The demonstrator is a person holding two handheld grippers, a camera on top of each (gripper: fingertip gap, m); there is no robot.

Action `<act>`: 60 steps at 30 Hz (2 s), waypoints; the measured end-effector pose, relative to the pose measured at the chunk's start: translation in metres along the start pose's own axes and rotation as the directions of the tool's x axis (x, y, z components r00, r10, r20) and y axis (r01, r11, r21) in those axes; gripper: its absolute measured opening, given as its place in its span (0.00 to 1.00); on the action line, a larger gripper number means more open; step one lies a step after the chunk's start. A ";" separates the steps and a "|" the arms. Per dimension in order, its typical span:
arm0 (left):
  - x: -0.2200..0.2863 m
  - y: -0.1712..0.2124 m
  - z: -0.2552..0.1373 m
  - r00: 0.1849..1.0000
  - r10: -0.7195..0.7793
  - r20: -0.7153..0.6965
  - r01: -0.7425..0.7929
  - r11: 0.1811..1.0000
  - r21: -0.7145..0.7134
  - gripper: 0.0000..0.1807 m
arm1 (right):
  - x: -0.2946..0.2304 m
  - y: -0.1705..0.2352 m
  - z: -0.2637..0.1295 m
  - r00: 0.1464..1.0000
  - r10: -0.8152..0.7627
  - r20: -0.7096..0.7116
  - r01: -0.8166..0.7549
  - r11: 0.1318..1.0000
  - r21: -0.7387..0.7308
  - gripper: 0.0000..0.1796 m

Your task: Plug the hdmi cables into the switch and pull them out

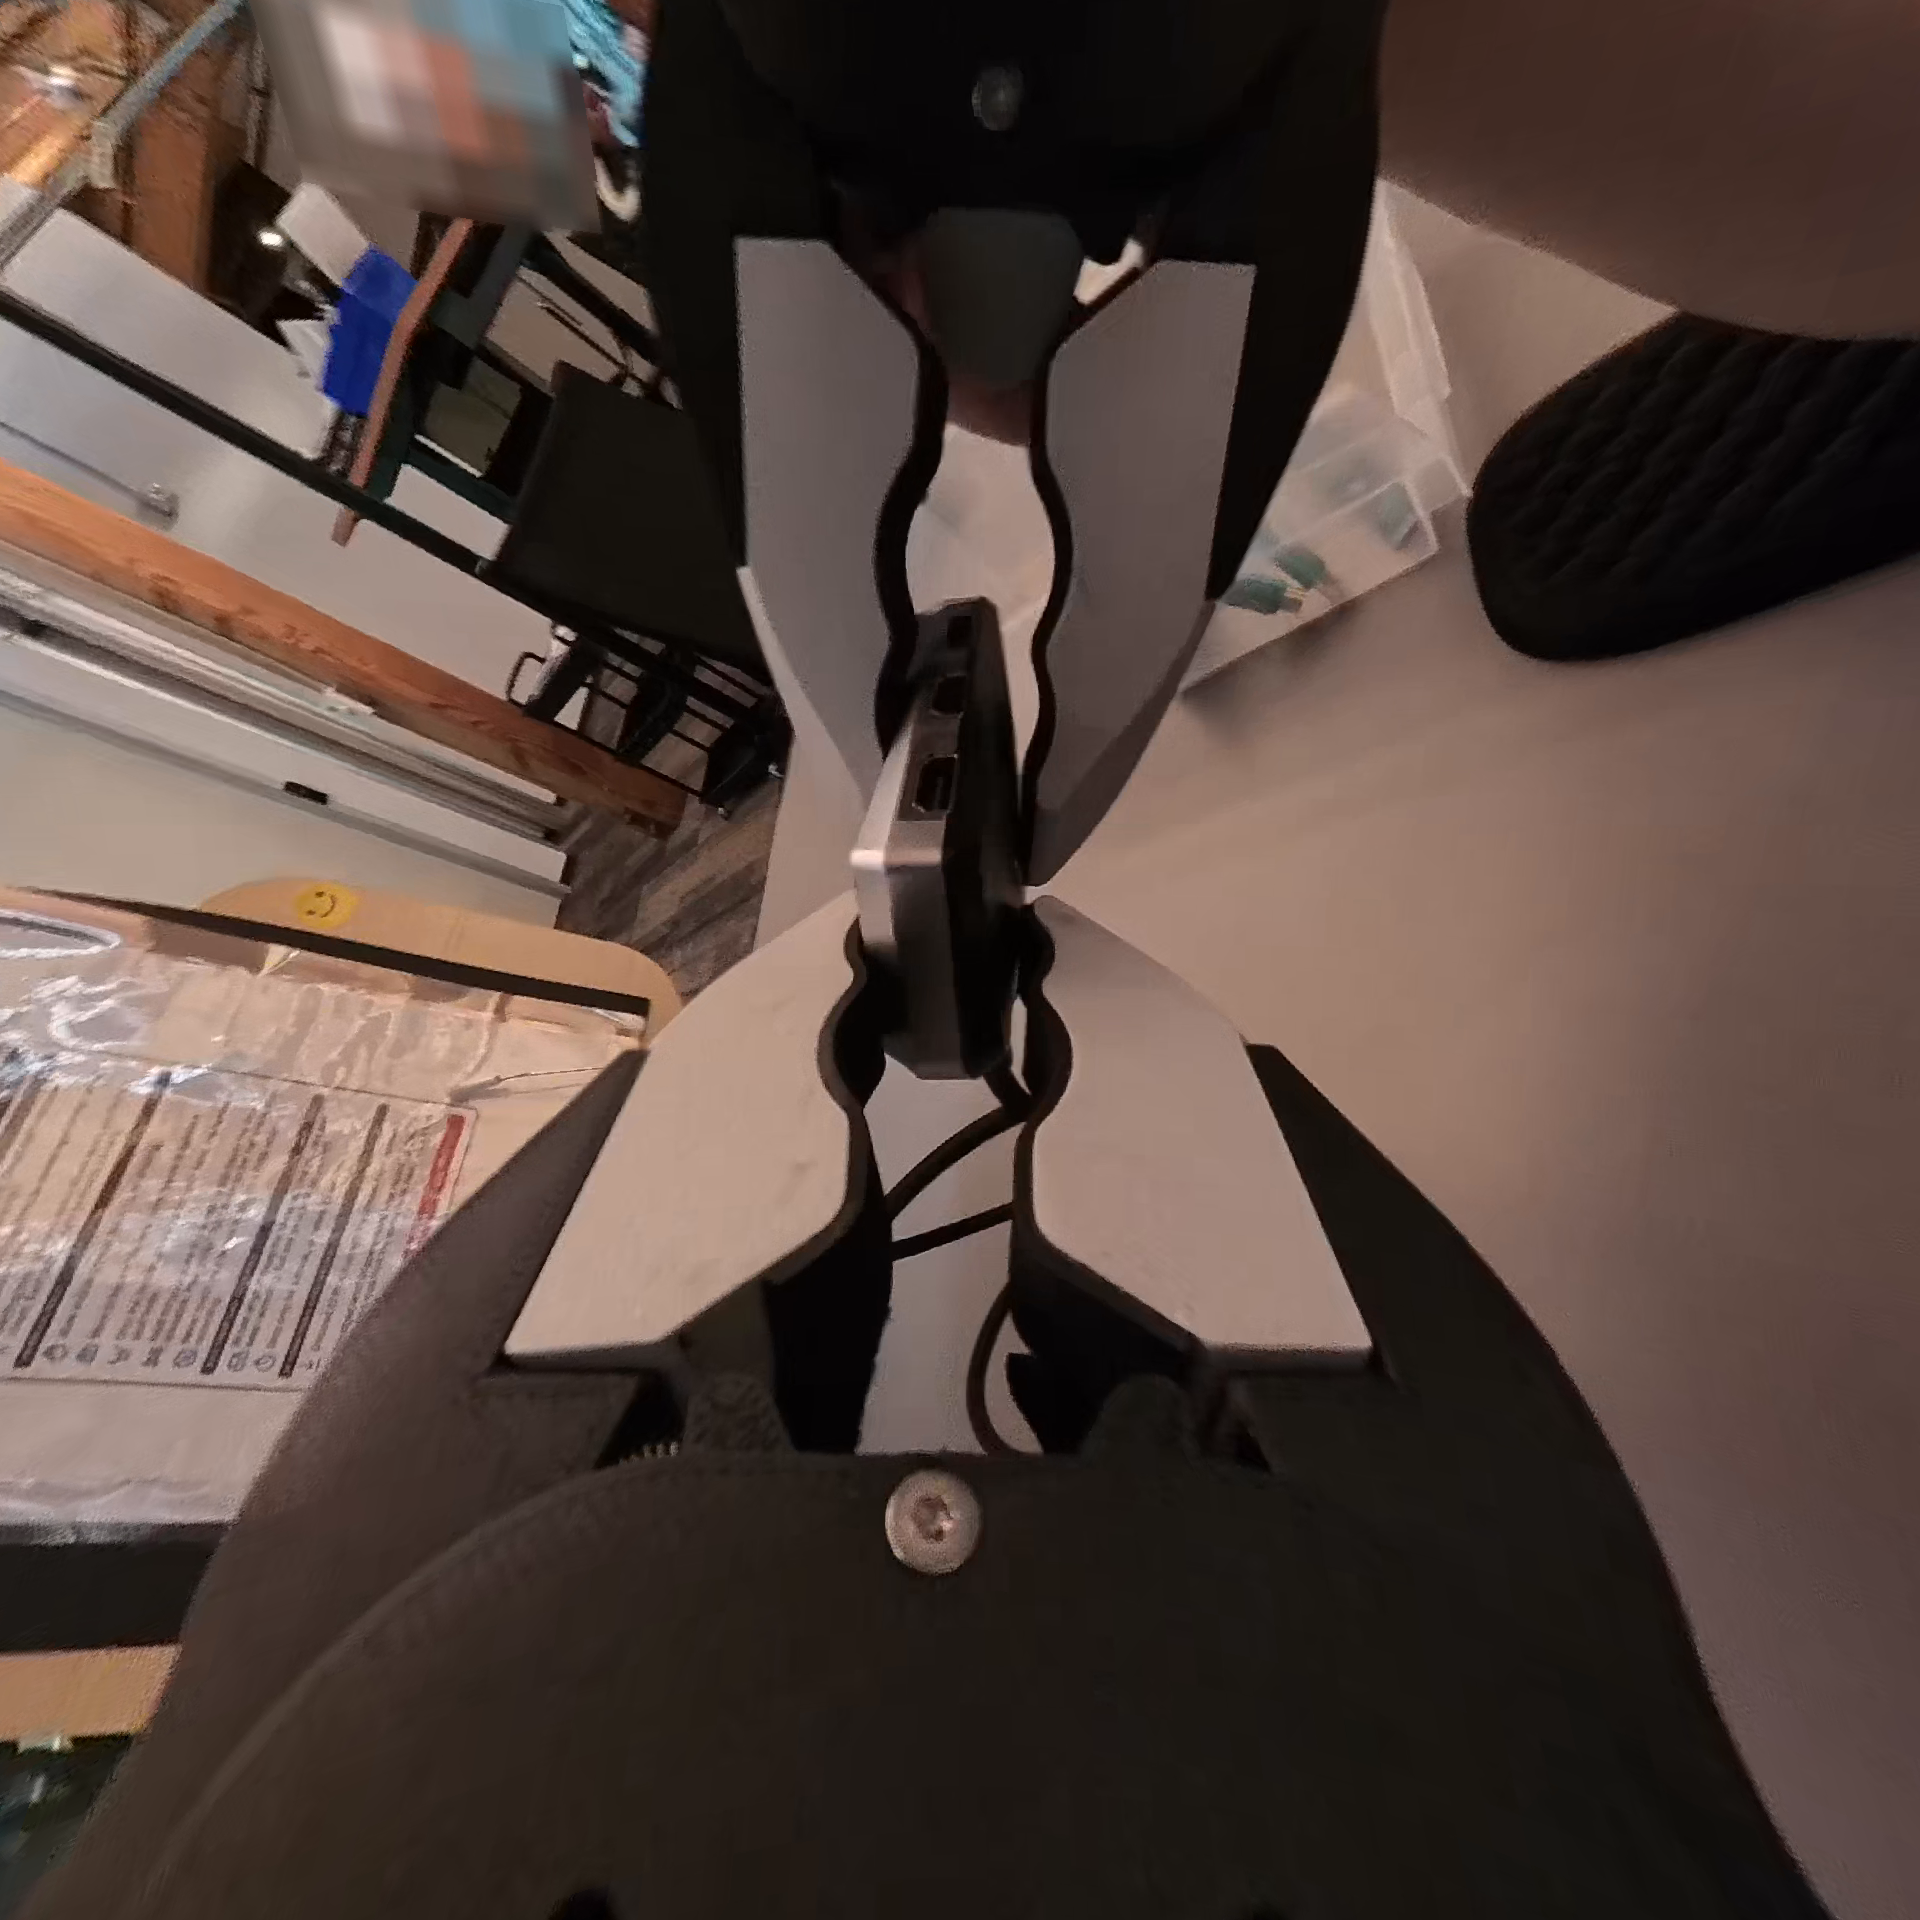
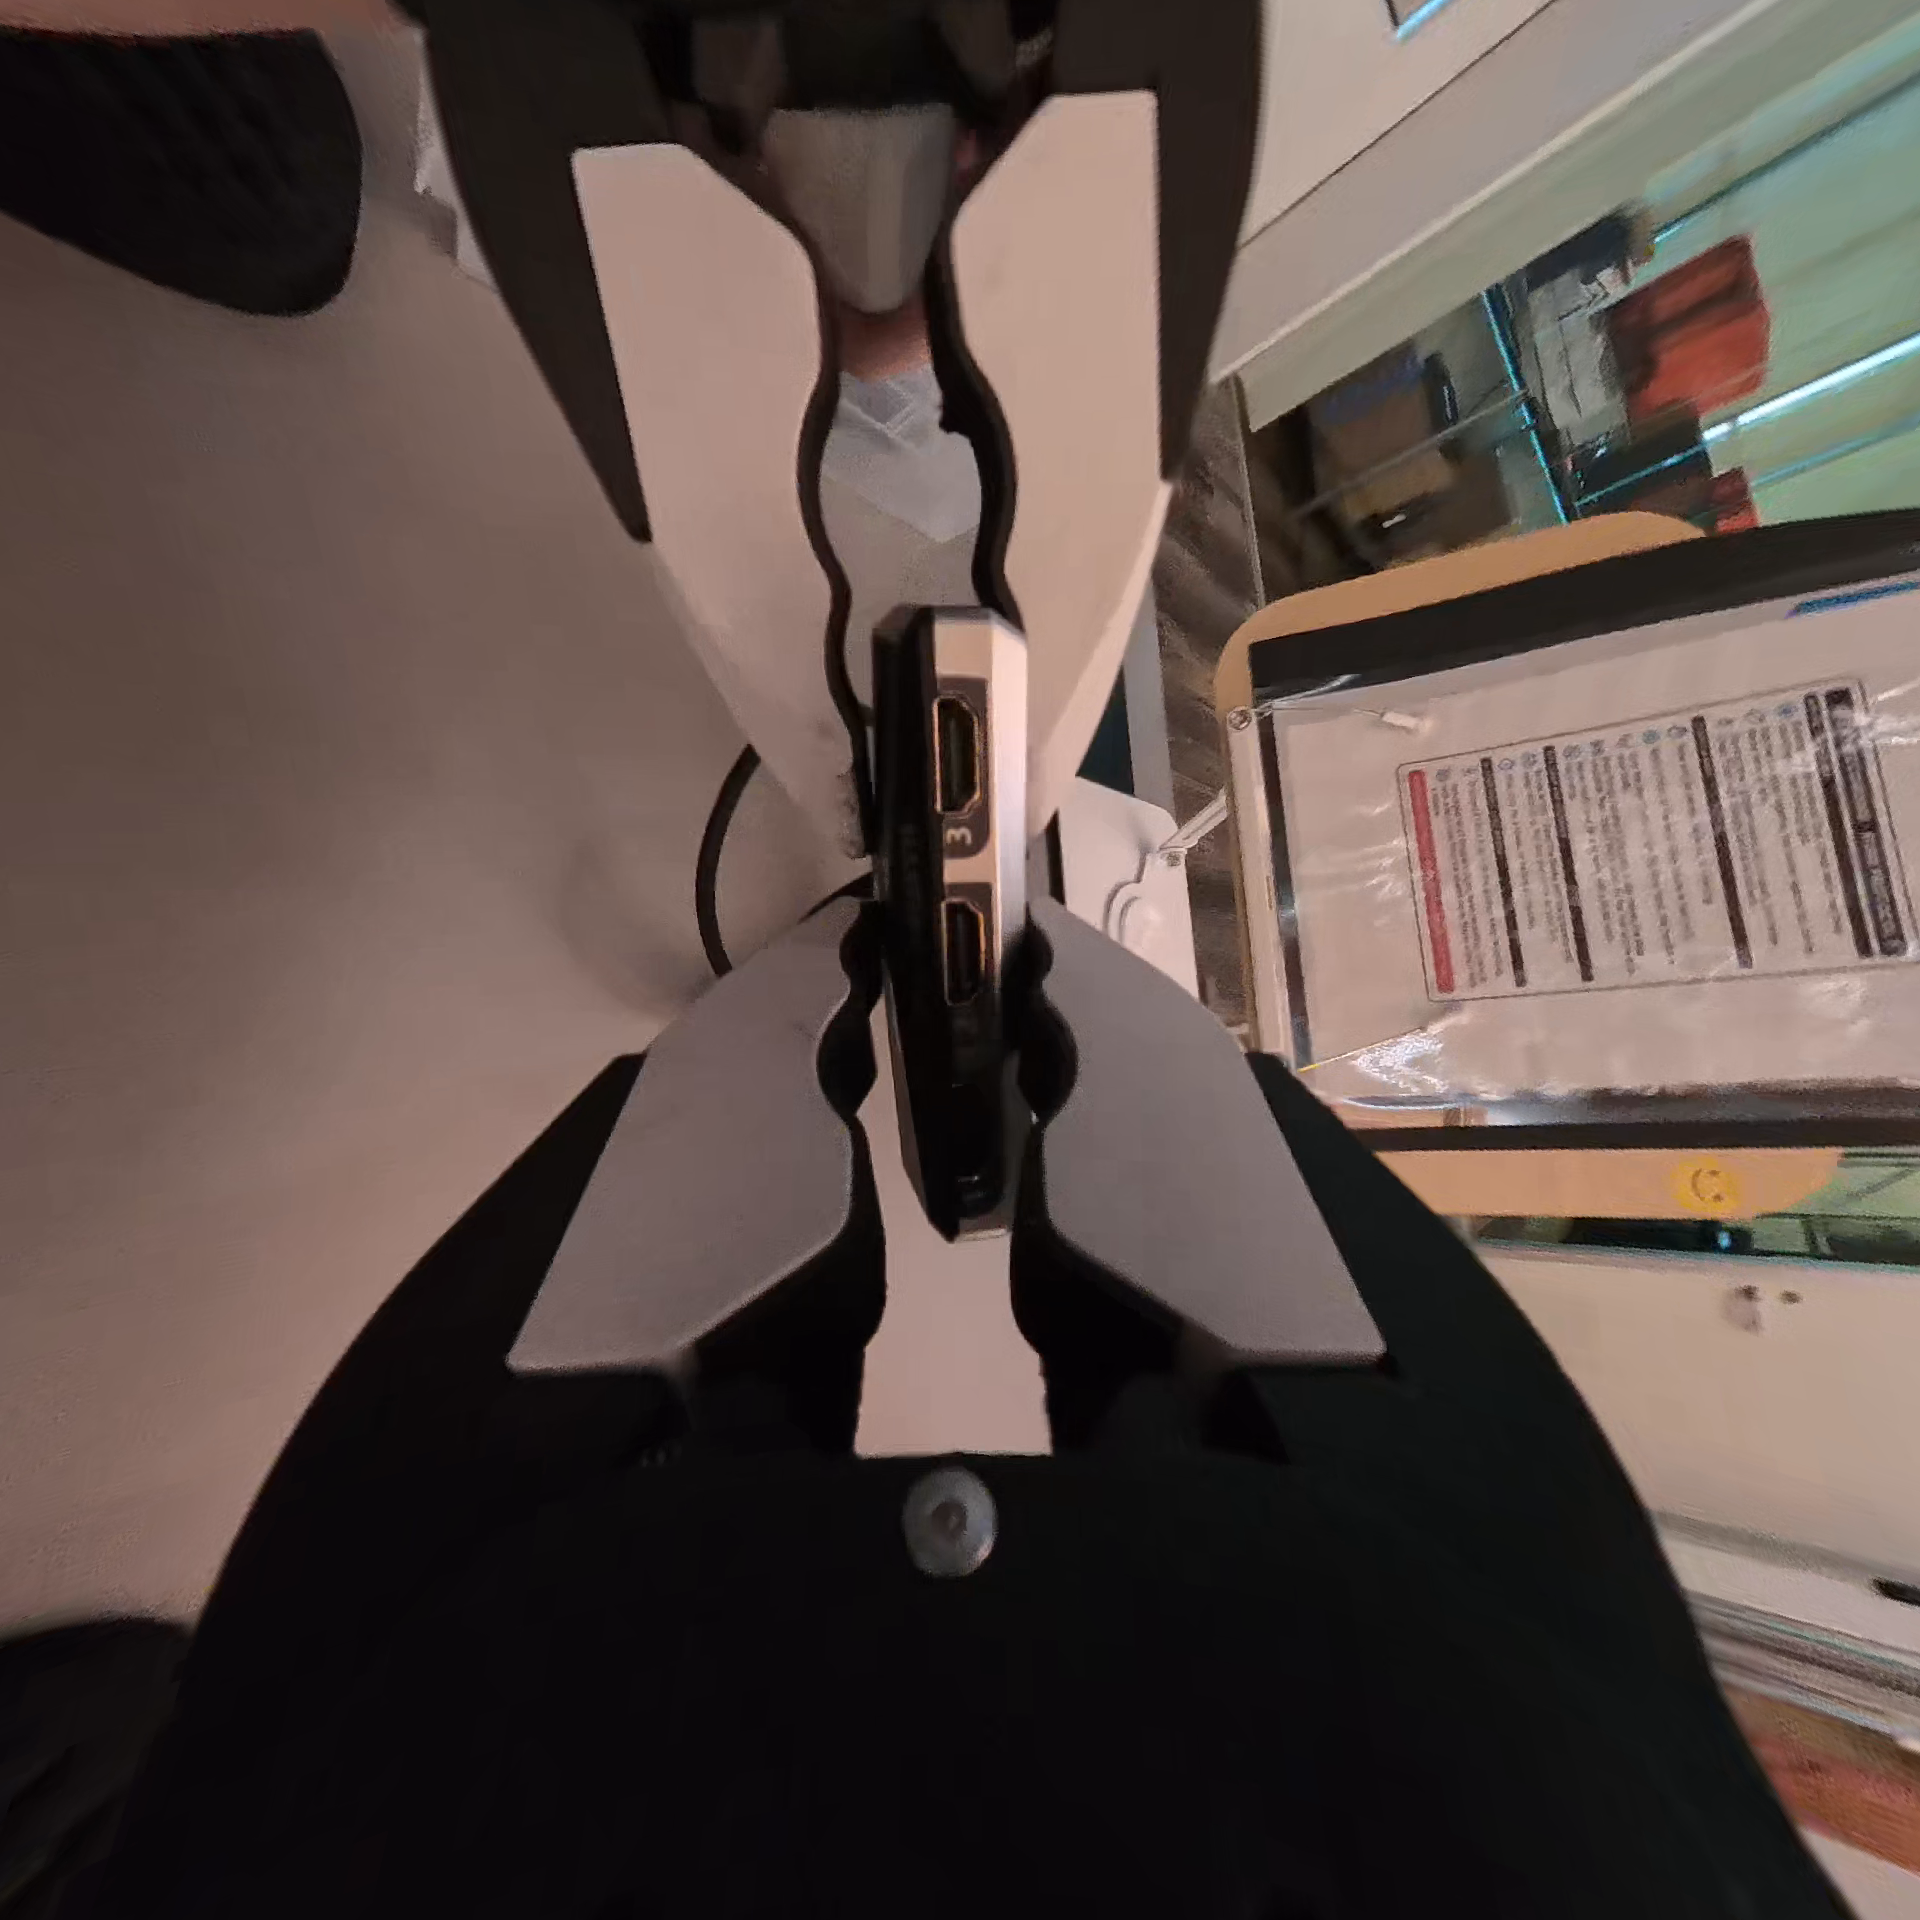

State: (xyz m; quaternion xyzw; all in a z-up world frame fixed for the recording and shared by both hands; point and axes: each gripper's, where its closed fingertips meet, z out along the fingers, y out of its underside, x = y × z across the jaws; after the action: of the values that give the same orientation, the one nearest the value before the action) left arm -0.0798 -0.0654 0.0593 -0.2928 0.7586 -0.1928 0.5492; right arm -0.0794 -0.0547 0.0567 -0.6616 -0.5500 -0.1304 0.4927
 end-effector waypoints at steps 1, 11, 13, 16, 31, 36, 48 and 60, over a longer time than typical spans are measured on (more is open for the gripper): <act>-0.009 -0.003 -0.003 0.998 -0.022 0.057 0.021 1.000 0.018 0.14 | 0.006 -0.001 -0.005 1.000 0.024 -0.020 -0.023 0.999 0.023 0.13; -0.071 -0.003 -0.063 0.929 -0.148 0.338 0.126 0.988 0.085 0.10 | 0.112 0.075 -0.182 0.715 0.297 -0.633 -0.235 0.955 0.183 0.12; -0.070 -0.001 -0.062 0.931 -0.148 0.334 0.130 0.989 0.075 0.10 | 0.115 0.099 -0.199 0.664 0.362 -0.654 -0.310 0.929 0.200 0.12; -0.067 0.002 -0.056 0.936 -0.141 0.323 0.131 0.990 0.054 0.10 | 0.120 0.146 -0.203 0.599 0.411 -0.688 -0.422 0.891 0.166 0.12; -0.056 0.008 -0.041 0.954 -0.138 0.264 0.144 0.990 -0.001 0.10 | 0.083 0.327 -0.133 -0.079 0.943 -0.325 -0.939 0.040 0.343 0.13; -0.052 0.012 -0.036 0.960 -0.138 0.245 0.148 0.989 -0.025 0.09 | 0.068 0.361 -0.117 -0.247 0.949 -0.198 -0.925 -0.170 0.338 0.15; -0.047 0.021 -0.027 0.966 -0.131 0.223 0.150 0.986 -0.070 0.09 | 0.057 0.394 -0.139 0.024 0.835 -0.550 -0.985 0.113 0.129 0.10; -0.054 0.027 -0.038 0.958 -0.138 0.253 0.163 0.983 -0.080 0.08 | 0.094 0.390 -0.129 0.254 0.659 -0.708 -0.916 0.400 0.044 0.25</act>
State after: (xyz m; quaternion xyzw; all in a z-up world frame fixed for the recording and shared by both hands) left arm -0.1093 -0.0107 0.0942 -0.3985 0.6687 -0.1583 0.6074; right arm 0.3358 -0.0651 -0.0123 -0.8419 0.1056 -0.1732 0.5000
